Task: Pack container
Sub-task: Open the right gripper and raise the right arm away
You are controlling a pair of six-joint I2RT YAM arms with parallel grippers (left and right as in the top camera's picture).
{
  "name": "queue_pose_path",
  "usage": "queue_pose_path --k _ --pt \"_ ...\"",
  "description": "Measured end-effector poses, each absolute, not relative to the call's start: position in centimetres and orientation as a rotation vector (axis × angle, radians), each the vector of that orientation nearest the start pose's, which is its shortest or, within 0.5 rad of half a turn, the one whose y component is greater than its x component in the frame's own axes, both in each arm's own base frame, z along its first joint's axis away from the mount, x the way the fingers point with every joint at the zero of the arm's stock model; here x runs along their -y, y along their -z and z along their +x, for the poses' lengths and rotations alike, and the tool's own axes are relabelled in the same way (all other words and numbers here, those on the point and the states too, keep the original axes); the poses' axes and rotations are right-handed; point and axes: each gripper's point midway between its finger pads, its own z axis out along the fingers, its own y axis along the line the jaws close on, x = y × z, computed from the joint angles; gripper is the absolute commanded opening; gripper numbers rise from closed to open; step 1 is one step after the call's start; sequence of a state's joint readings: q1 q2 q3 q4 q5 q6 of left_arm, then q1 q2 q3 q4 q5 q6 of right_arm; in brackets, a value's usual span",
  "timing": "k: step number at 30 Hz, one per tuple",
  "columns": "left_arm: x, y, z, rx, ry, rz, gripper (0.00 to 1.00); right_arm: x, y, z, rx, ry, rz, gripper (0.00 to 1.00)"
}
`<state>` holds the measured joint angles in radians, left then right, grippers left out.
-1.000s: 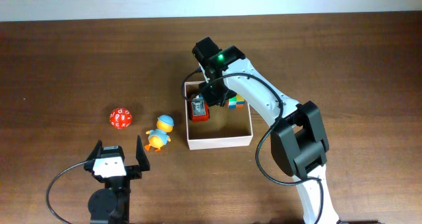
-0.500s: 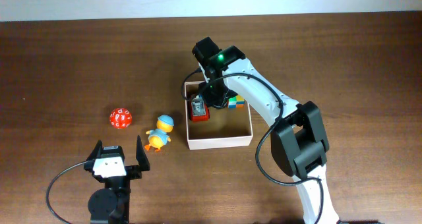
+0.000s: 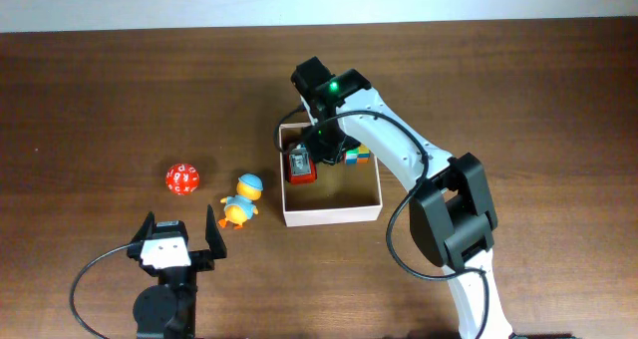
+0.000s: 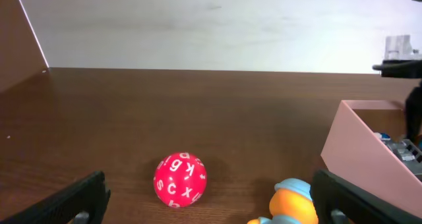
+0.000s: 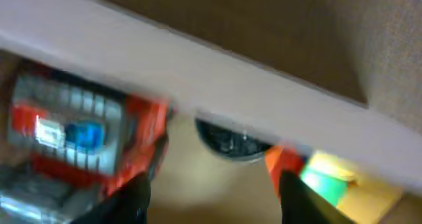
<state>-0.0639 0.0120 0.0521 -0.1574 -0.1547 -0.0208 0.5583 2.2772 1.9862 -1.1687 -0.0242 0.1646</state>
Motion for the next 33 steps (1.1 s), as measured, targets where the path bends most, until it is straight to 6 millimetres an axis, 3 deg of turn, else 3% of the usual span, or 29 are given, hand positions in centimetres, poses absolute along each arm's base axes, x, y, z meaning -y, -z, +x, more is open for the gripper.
queue_pose_path --k 5,11,16,20,24,30,33 --pt "-1.1 -15.8 24.2 -1.685 -0.067 -0.08 0.99 -25.3 -8.7 39.4 -2.999 -0.097 -0.599 0.57" --pt "-1.1 -15.8 24.2 -1.685 -0.067 -0.08 0.99 -25.9 -15.5 40.3 -2.907 -0.156 -0.591 0.63" --pt "-1.1 -15.8 24.2 -1.685 -0.067 -0.08 0.99 -24.9 -19.5 41.3 -2.834 -0.157 -0.532 0.67" --pt "-1.1 -15.8 24.2 -1.685 -0.067 -0.08 0.99 -20.4 -19.9 43.3 -2.852 -0.084 -0.345 0.8" --pt "-1.1 -15.8 24.2 -1.685 -0.067 -0.08 0.99 -13.3 -19.8 45.7 -2.876 -0.026 -0.091 0.85" --pt "-1.1 -15.8 24.2 -1.686 -0.067 -0.08 0.99 -4.3 -19.6 46.7 -2.899 0.006 0.23 0.89" --pt "-1.1 -15.8 24.2 -1.685 -0.067 -0.08 0.99 -2.0 -19.6 46.6 -2.901 0.008 0.31 0.93"
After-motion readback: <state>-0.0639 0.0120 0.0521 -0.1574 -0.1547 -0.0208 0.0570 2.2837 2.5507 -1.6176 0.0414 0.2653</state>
